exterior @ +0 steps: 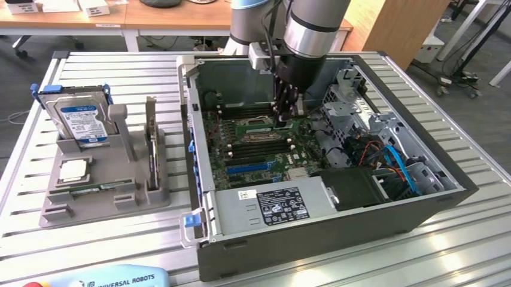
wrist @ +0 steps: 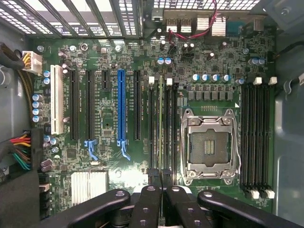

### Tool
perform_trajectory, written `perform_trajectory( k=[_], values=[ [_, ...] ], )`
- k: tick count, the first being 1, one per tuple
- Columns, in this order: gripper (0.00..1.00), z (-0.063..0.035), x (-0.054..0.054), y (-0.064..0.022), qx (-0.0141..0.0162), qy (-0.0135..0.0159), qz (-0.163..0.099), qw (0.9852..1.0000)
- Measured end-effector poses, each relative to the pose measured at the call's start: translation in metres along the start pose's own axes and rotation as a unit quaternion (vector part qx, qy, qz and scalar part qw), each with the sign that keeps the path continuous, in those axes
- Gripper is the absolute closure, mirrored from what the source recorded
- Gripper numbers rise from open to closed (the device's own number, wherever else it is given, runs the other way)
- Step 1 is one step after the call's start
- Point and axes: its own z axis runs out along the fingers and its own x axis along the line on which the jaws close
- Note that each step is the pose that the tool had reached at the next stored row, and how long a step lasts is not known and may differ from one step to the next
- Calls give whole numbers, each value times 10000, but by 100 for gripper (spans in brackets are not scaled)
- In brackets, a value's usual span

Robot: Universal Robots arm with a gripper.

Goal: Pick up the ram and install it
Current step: 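Insert the ram into the slot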

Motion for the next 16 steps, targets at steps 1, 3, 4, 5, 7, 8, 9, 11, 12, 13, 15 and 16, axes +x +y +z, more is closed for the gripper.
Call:
perform_trajectory(
  k=[1, 3, 4, 5, 7, 8, 9, 11, 12, 13, 15, 16],
  values=[
    [89, 4, 0, 0, 0, -1, 0, 10000],
    [89, 12, 0, -1, 0, -1, 0, 10000],
    [89, 14, 0, -1, 0, 0, 0, 10000],
    [89, 18, 0, -1, 0, -1, 0, 10000],
    [89, 24, 0, -1, 0, 0, 0, 10000],
    [89, 27, 0, -1, 0, 0, 0, 10000],
    [89, 29, 1, -1, 0, -1, 0, 10000],
    [89, 32, 1, -1, 0, 0, 0, 10000],
    [89, 36, 0, -1, 1, -1, 0, 10000],
    [89, 42, 0, -2, 1, -2, 0, 10000],
    [89, 51, 1, -2, 0, 0, 0, 10000],
    [89, 56, 1, -2, 0, -1, 0, 10000]
  ],
)
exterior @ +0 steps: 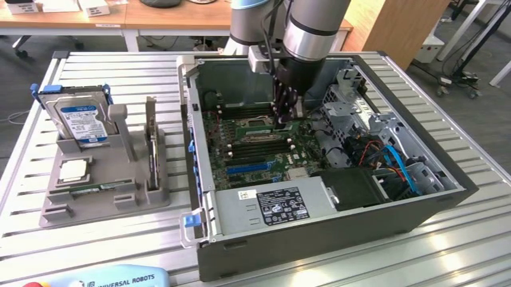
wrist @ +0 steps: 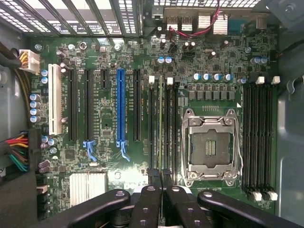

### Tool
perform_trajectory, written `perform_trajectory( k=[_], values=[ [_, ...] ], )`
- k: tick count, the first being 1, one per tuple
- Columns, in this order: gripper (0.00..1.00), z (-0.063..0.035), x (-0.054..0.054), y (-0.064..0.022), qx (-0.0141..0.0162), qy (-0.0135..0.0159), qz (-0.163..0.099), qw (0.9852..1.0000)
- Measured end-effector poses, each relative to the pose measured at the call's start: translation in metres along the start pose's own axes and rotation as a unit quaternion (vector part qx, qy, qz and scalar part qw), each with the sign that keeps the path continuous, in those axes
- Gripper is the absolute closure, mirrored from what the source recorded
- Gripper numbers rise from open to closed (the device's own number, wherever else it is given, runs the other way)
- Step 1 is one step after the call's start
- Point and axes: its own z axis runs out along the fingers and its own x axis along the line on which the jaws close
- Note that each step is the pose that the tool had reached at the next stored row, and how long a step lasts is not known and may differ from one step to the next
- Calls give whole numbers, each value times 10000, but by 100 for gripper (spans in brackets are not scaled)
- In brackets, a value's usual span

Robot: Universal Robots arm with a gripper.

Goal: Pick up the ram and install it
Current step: 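Insert the ram into the slot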

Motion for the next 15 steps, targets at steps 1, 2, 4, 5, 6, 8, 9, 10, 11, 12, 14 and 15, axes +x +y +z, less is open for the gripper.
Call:
perform_trajectory(
  k=[1, 2, 4, 5, 6, 8, 9, 10, 11, 12, 14, 15],
  values=[
    [89, 4, 0, 0, 0, 0, 0, 10000],
    [89, 7, 0, 0, 0, 1, 0, 10000],
    [89, 14, 0, 0, 0, 1, 0, 10000],
    [89, 17, 1, -1, 0, 1, 0, 10000],
    [89, 20, 0, -1, 0, 1, 0, 10000],
    [89, 26, 1, -1, 0, 0, 0, 10000],
    [89, 31, 0, -1, 0, -1, 0, 10000],
    [89, 35, 1, -1, 0, 0, 0, 10000],
    [89, 40, 1, -1, 0, 1, 0, 10000],
    [89, 46, 1, -2, 0, 1, 0, 10000],
    [89, 54, 1, -2, 0, 2, 0, 10000],
    [89, 55, 1, -2, 0, 1, 0, 10000]
  ],
)
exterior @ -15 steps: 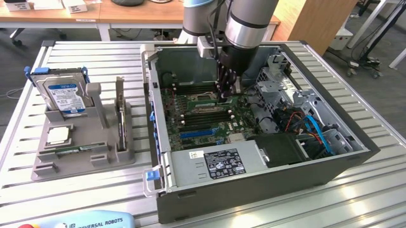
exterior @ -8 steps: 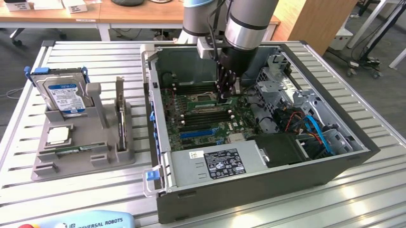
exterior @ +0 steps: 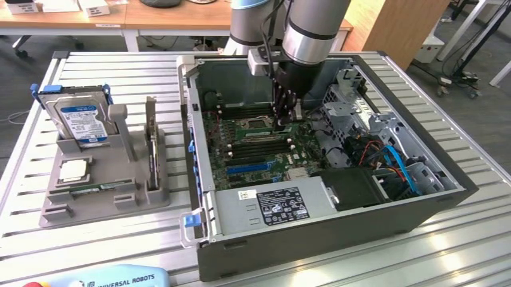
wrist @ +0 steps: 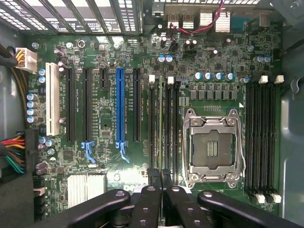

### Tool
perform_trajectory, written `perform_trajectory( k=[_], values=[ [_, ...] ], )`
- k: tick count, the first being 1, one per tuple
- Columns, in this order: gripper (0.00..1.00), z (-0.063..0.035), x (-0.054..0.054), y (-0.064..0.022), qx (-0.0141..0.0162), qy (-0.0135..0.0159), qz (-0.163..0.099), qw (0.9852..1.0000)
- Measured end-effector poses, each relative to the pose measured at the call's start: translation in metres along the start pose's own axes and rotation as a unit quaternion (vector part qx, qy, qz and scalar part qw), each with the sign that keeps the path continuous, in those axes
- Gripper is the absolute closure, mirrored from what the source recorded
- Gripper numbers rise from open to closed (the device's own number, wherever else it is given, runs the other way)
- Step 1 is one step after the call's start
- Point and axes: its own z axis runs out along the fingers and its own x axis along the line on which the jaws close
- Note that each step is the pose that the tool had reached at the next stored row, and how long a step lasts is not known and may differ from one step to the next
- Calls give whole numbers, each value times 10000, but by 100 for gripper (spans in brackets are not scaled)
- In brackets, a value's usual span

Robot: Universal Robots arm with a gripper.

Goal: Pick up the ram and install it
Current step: 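Insert the ram into the slot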

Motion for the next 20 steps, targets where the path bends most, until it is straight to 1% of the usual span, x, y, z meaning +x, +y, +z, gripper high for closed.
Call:
perform_trajectory(
  k=[20],
  values=[
    [89, 53, 1, -2, 0, 0, 0, 10000]
  ],
)
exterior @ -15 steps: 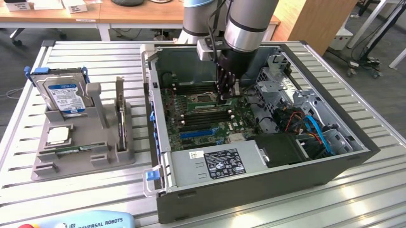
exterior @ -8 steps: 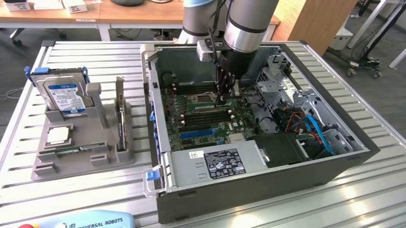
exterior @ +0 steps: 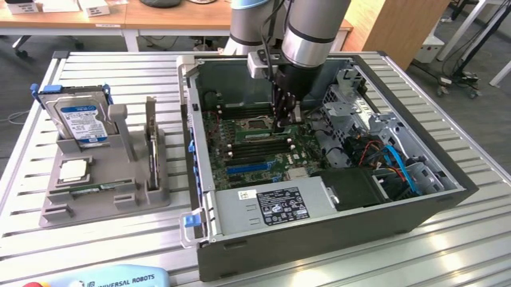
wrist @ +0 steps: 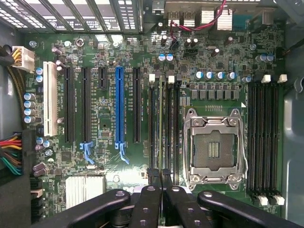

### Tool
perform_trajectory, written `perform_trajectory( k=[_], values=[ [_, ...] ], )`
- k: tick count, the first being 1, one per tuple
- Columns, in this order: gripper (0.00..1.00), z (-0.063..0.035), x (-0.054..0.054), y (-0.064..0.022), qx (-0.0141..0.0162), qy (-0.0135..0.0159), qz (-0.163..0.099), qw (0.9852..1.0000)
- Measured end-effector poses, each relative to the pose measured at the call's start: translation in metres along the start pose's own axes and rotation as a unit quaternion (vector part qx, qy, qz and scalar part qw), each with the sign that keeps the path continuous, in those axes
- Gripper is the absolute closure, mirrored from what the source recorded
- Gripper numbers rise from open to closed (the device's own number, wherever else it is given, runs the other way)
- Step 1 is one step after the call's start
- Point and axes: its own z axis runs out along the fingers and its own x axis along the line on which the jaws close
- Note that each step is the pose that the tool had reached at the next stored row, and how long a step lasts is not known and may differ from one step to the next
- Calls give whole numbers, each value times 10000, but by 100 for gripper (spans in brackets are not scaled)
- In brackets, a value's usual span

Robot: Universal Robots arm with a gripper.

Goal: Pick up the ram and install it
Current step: 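Insert the ram into the slot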

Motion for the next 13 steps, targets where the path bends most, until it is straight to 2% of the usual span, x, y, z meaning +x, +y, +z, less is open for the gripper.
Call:
perform_trajectory(
  k=[13],
  values=[
    [89, 39, 1, -2, 0, -1, 0, 10000]
  ],
)
